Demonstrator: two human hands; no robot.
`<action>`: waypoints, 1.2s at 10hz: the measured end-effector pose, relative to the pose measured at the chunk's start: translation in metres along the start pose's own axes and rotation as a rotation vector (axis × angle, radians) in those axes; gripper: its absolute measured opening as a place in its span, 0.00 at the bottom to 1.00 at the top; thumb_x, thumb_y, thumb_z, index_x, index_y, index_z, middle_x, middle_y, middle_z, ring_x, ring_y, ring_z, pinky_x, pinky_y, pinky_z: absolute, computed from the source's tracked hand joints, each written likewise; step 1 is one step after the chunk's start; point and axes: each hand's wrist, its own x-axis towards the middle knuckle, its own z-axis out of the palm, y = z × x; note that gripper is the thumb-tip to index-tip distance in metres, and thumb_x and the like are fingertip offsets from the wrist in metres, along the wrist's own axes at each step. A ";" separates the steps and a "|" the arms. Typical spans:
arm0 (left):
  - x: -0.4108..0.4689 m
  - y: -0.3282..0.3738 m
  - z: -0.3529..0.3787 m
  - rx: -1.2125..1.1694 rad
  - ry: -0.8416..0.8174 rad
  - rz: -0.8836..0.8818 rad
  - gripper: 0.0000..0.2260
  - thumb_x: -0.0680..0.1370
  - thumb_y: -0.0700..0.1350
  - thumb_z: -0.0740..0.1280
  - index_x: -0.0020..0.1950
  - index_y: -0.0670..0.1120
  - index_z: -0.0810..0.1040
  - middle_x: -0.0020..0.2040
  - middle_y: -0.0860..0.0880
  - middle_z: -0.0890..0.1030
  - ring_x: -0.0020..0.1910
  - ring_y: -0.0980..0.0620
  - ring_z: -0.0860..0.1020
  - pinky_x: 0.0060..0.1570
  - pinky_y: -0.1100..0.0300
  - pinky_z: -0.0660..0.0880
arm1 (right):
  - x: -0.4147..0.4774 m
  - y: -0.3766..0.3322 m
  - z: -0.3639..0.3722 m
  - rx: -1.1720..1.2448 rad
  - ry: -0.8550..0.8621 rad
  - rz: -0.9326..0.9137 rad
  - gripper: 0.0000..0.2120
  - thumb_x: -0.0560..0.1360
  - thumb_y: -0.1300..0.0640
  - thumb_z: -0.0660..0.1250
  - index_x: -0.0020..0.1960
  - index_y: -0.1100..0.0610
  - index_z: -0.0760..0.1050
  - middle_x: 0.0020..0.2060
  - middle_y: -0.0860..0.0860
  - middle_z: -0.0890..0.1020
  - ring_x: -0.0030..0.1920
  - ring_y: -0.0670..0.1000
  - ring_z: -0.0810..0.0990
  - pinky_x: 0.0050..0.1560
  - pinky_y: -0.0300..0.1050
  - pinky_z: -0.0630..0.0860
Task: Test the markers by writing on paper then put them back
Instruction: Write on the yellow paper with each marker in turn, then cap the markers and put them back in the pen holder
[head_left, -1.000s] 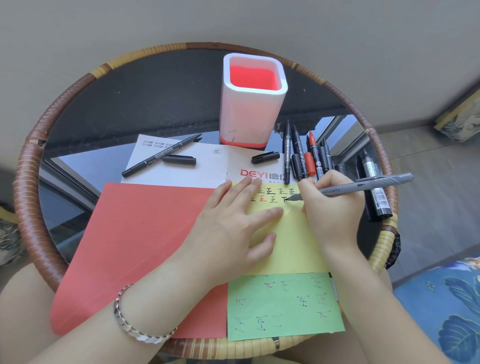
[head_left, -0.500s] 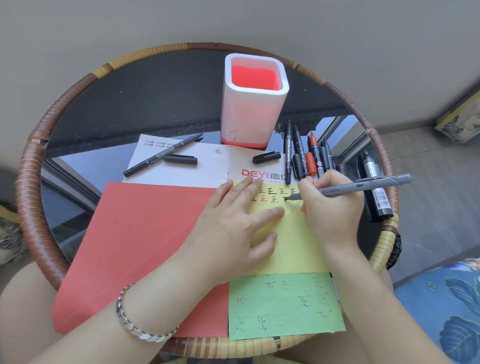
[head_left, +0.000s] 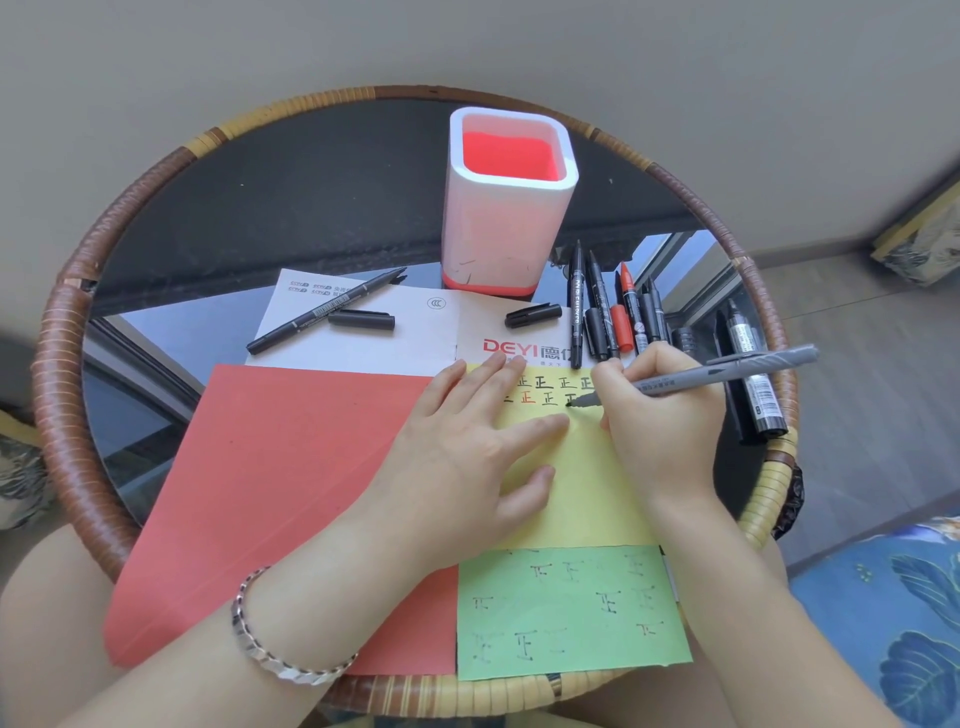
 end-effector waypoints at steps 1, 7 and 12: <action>0.000 0.000 0.000 -0.004 0.000 0.002 0.19 0.72 0.56 0.56 0.59 0.56 0.78 0.67 0.40 0.71 0.68 0.43 0.68 0.66 0.50 0.54 | 0.003 0.007 -0.003 -0.011 0.044 0.021 0.14 0.66 0.67 0.65 0.26 0.64 0.63 0.18 0.49 0.70 0.23 0.44 0.69 0.28 0.33 0.67; -0.001 0.000 0.000 0.008 0.008 0.008 0.18 0.72 0.56 0.57 0.58 0.57 0.78 0.67 0.41 0.72 0.67 0.44 0.69 0.67 0.53 0.53 | 0.014 -0.002 -0.047 -0.069 -0.363 -0.306 0.11 0.74 0.46 0.62 0.54 0.48 0.76 0.45 0.46 0.83 0.47 0.42 0.81 0.48 0.32 0.76; -0.003 0.005 -0.005 0.040 -0.003 -0.001 0.17 0.73 0.56 0.57 0.57 0.57 0.78 0.65 0.41 0.74 0.66 0.44 0.71 0.66 0.54 0.53 | 0.097 0.030 -0.123 -0.624 -0.556 -0.184 0.14 0.72 0.63 0.67 0.42 0.47 0.66 0.56 0.58 0.78 0.50 0.58 0.79 0.45 0.46 0.77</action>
